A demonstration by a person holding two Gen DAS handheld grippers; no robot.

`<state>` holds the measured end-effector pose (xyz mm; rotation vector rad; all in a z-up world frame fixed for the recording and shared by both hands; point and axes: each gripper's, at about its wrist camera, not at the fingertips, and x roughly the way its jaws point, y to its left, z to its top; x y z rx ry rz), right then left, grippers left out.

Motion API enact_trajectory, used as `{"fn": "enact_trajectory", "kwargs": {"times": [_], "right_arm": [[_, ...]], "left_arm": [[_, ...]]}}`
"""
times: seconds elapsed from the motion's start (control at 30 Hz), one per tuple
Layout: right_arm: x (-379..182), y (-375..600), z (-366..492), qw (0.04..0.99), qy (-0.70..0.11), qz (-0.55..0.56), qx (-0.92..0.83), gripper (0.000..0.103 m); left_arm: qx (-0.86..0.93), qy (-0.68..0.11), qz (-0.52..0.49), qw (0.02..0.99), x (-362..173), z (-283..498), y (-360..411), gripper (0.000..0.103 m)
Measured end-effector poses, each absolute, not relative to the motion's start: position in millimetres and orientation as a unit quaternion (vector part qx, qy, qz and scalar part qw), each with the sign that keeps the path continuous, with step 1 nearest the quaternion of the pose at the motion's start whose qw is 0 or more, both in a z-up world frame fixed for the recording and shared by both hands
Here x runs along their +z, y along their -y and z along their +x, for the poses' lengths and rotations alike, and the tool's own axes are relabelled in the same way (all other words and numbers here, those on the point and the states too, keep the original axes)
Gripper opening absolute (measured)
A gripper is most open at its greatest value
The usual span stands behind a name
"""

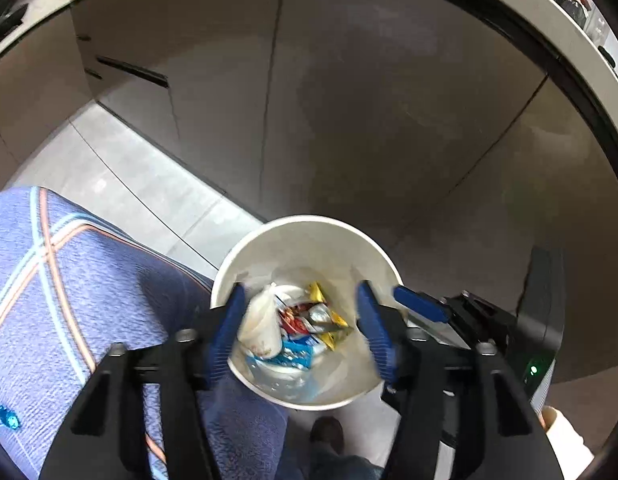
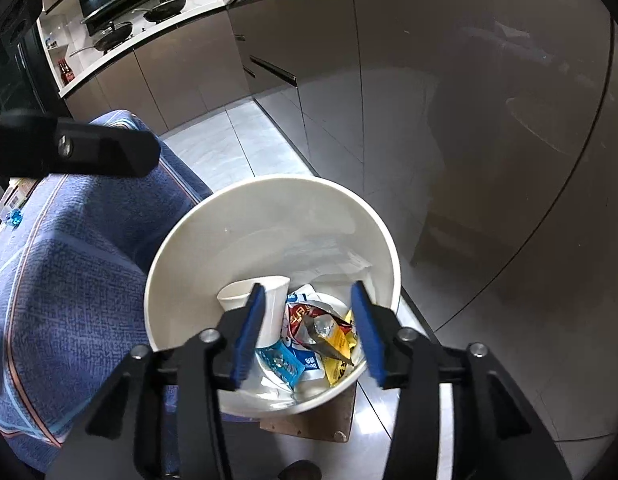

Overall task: Collect trash
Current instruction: 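Carry cup and wrapper over the bin and open both tools, then move both tools back over the table toward the mint roll and receipt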

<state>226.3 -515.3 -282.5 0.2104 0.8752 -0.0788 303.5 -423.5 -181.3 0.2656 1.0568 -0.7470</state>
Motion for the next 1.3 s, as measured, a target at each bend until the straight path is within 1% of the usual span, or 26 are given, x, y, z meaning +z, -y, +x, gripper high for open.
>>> {"fn": "enact_trajectory", "kwargs": {"times": [0.03, 0.1, 0.13, 0.17, 0.2, 0.27, 0.3, 0.6, 0.9, 1.13, 1.3], "right_arm": [[-281.5, 515.0, 225.1, 0.901, -0.421, 0.101, -0.037, 0.057], [-278.4, 515.4, 220.5, 0.904, -0.414, 0.099, -0.037, 0.065], [-276.9, 515.5, 219.3, 0.905, -0.412, 0.098, -0.038, 0.067], [-275.1, 514.8, 218.3, 0.906, -0.410, 0.098, -0.038, 0.072], [-273.1, 514.8, 217.7, 0.907, -0.407, 0.098, -0.039, 0.083], [-268.6, 516.1, 215.8, 0.909, -0.403, 0.101, -0.039, 0.098], [-266.1, 515.9, 214.9, 0.910, -0.400, 0.102, -0.039, 0.099], [-239.9, 509.2, 205.1, 0.912, -0.395, 0.097, -0.044, 0.100], [-194.2, 477.3, 196.6, 0.923, -0.375, 0.080, -0.029, 0.100], [-157.1, 421.8, 186.3, 0.936, -0.352, 0.021, 0.023, 0.100], [-143.1, 381.6, 187.3, 0.937, -0.344, -0.012, 0.059, 0.100]], "left_arm": [[-0.340, -0.483, 0.121, 0.798, -178.5, 303.6, 421.2, 0.073], [-0.329, -0.470, 0.117, 0.811, -173.4, 304.4, 415.7, 0.087], [-0.324, -0.466, 0.115, 0.816, -171.5, 306.8, 412.0, 0.090], [-0.319, -0.462, 0.112, 0.820, -168.6, 306.7, 409.8, 0.095], [-0.313, -0.457, 0.108, 0.826, -164.7, 307.2, 406.2, 0.094], [-0.304, -0.453, 0.105, 0.831, -160.1, 309.1, 402.3, 0.094], [-0.299, -0.452, 0.105, 0.834, -156.9, 310.0, 399.0, 0.094], [-0.289, -0.431, 0.100, 0.849, -134.7, 301.9, 374.8, 0.095], [-0.288, -0.401, 0.077, 0.867, -92.2, 278.1, 329.9, 0.095], [-0.272, -0.372, 0.047, 0.886, -60.0, 248.9, 261.8, 0.095], [-0.248, -0.380, 0.002, 0.891, -60.1, 234.5, 183.3, 0.095]]}}
